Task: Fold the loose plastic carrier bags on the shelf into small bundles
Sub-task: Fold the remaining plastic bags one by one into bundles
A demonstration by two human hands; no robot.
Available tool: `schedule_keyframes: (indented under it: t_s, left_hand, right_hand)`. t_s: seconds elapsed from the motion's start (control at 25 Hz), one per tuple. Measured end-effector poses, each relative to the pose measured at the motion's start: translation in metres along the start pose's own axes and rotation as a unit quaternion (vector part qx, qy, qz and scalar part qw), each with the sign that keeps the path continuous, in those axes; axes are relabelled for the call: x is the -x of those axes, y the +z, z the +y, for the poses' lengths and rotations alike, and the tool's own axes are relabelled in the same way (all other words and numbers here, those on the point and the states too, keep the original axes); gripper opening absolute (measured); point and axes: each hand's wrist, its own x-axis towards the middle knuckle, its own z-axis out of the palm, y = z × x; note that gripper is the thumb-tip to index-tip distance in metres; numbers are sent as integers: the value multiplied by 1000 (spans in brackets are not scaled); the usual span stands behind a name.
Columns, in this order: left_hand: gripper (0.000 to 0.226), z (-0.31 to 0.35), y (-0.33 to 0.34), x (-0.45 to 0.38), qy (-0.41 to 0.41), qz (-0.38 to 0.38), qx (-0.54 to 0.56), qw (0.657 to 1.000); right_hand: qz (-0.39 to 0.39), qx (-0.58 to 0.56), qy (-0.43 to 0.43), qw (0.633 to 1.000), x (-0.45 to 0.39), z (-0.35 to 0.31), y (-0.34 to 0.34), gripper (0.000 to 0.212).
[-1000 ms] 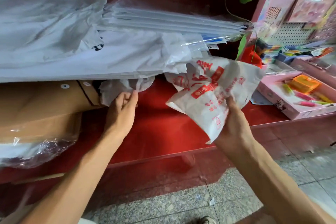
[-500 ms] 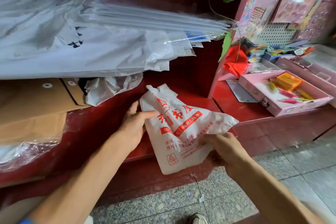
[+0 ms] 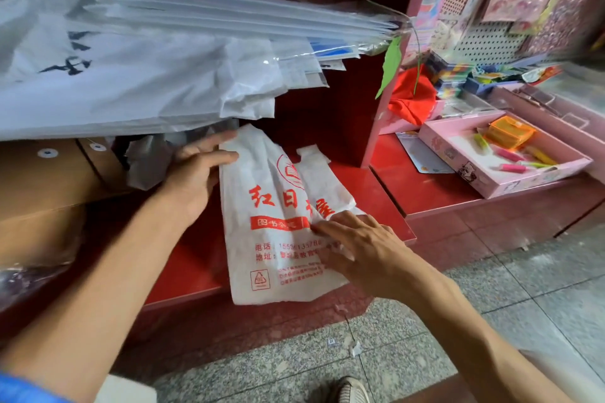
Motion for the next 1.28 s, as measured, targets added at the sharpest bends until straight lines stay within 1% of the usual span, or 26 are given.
schedule_keyframes:
  t_s: [0.08,0.12,0.16,0.2,0.24,0.28,0.32,0.36,0.4,0.44,0.48,0.56,0.6,0.64,0.72,0.76,0.8,0.84,0.88,0.92,0.96,1.04,1.12,1.16,1.2,1.28]
  left_hand:
    - [50,8,-12,-4,30,-13,49,998]
    - [55,7,-17,-6,39,-1,45,998]
    - [56,3,-20,-7,38,28,1,999]
    - [56,-3,-24,-9,35,75,-86,993]
    - [57,-8,-27,-8,34,122,-203,971]
    - [56,-13,-28,-5,57,145,-332,931]
    - [53,-18,-28,2,109,130,-435,884]
    - [47,-21,-23,13,170,82,-505,842]
    - [41,-24,-15,25,210,12,-544,812]
    - [38,-27,-5,39,219,-59,-570,790]
    - [40,-29,2,51,209,-117,-600,763]
    - [47,-37,7,65,169,-182,-661,708]
    - [50,-41,2,67,156,-198,-672,697]
    - [51,-41,-2,69,154,-208,-665,701]
    - [51,-38,-12,71,155,-228,-635,721]
    - [51,-37,-16,73,154,-239,-626,726]
    - [51,-38,-20,75,153,-249,-621,728]
    - [51,-39,-24,76,157,-253,-618,728]
    - [50,-41,-27,78,166,-255,-616,727]
    - [50,-42,-30,79,177,-256,-612,728]
    - [50,-43,-32,80,187,-256,-606,729]
    - [49,-43,-37,80,198,-262,-600,730]
    - [48,-44,-41,80,210,-263,-598,727]
    - [48,-44,-42,79,211,-259,-600,726]
    - [48,-44,-44,79,213,-257,-603,725]
    - [48,-42,-45,78,210,-250,-612,720]
  right_hand:
    - [7,15,5,1000,-1,-4,-1,47]
    - [10,29,10,999,-1,-6,0,48]
    - [14,38,12,999,-1,-9,1,48]
    - [17,43,15,999,-1,-11,1,48]
    - [20,45,19,999,-1,-12,2,48]
    - [21,51,22,998,-1,-13,1,48]
    - [20,59,22,998,0,-15,1,48]
    - [17,63,20,998,1,-17,0,48]
    - [14,58,21,998,1,-19,0,47]
    - [17,37,27,999,-1,-21,-1,45]
    - [29,7,41,999,-6,-21,-4,43]
    - [94,-25,90,991,-26,-17,-7,45]
    - [124,-17,123,984,-39,-13,-9,48]
    - [134,-10,157,978,-52,-10,-11,51]
    - [92,-30,202,975,-80,-4,-12,55]
    - [66,-67,217,972,-94,-2,-12,56]
    - [54,-143,228,962,-107,0,-12,53]
    - [61,-245,232,940,-119,-1,-14,50]
    - [77,-341,229,908,-129,-3,-16,45]
    - [92,-409,222,880,-136,-6,-18,42]
    - [99,-449,216,862,-140,-10,-21,40]
    - [89,-470,215,852,-149,-15,-21,34]
    - [79,-452,215,862,-155,-20,-19,28]
    - [91,-455,198,864,-157,-24,-19,27]
    - [120,-478,173,852,-159,-26,-19,29]
    - [191,-571,121,789,-163,-22,-25,39]
